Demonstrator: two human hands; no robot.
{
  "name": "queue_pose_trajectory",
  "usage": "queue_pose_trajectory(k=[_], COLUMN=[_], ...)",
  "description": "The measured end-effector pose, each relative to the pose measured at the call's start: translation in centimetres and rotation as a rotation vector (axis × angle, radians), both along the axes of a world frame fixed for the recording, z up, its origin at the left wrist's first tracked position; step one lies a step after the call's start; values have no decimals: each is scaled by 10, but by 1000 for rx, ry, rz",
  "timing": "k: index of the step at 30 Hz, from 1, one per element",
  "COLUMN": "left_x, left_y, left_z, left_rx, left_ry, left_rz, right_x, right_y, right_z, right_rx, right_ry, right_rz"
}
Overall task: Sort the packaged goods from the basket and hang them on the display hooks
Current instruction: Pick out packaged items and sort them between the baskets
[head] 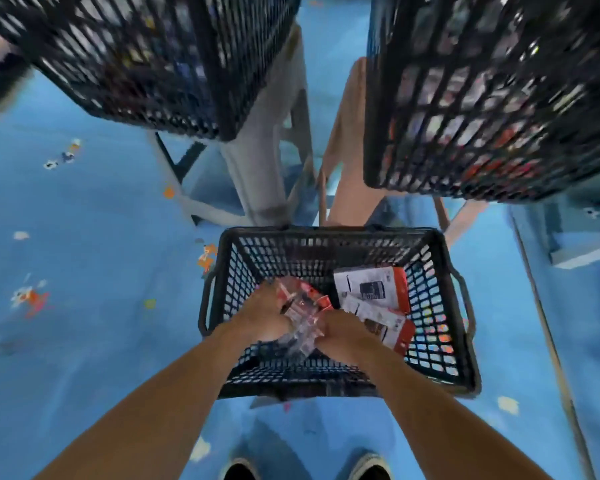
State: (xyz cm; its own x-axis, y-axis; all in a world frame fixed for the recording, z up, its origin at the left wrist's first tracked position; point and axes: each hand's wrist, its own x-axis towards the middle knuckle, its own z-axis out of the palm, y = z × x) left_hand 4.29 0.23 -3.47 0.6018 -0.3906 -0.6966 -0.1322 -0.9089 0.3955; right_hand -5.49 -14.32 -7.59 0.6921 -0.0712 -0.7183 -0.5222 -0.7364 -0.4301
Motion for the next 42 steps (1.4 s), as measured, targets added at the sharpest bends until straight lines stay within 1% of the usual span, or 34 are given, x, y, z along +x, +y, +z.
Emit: queue_pose_trajectory(k=[3,6,9,11,13,14,15,18,20,24,26,29,34,36,40,42], left_x=[8,24,43,55,61,63,64,61,61,66,68,69,78,75,74,72], left_y=[-7,-17,-25,-29,-31,-31,-29,-25,-24,-28,-31,-35,-37,-38,-40,-41], left_z=[-61,-107,-151,-180,-208,-222,-232,-245,-253,-267,-271,-267,-269,-270,-273,-272], left_rx=[24,65,132,180,215,231,268,294,327,305,281,308,377,402,403,357], left_ry=[-16,-82,-67,-129,-168,-150,-142,-145,-185,-293,-316,-348,-247,-233,-200,-180], left_rz=[-66,-134,-259,-324,-379,-404,-433,-417,-430,-322,-285,-232,-188,-159,-271,-263], right_x=[16,49,75,82,82,80,79,70,67,68,70,69,65,63,63,64], right_y=[-8,-18,-22,-23,-24,-24,-24,-22,-22,-21,-21,-21,-15,-14,-18,-17], right_z=[-69,-118,-145,-157,-165,-168,-172,-190,-201,-215,-223,-231,-228,-231,-232,-226], right_rx=[-23,-129,-255,-326,-363,-372,-373,-401,-434,-438,-434,-439,-508,-511,-503,-545], right_ry=[-20,-33,-19,-23,-46,-68,-91,-134,-180,-264,-263,-258,-375,-388,-342,-275], right_rz=[137,358,620,794,919,961,979,970,967,942,959,978,1004,1013,1021,1054])
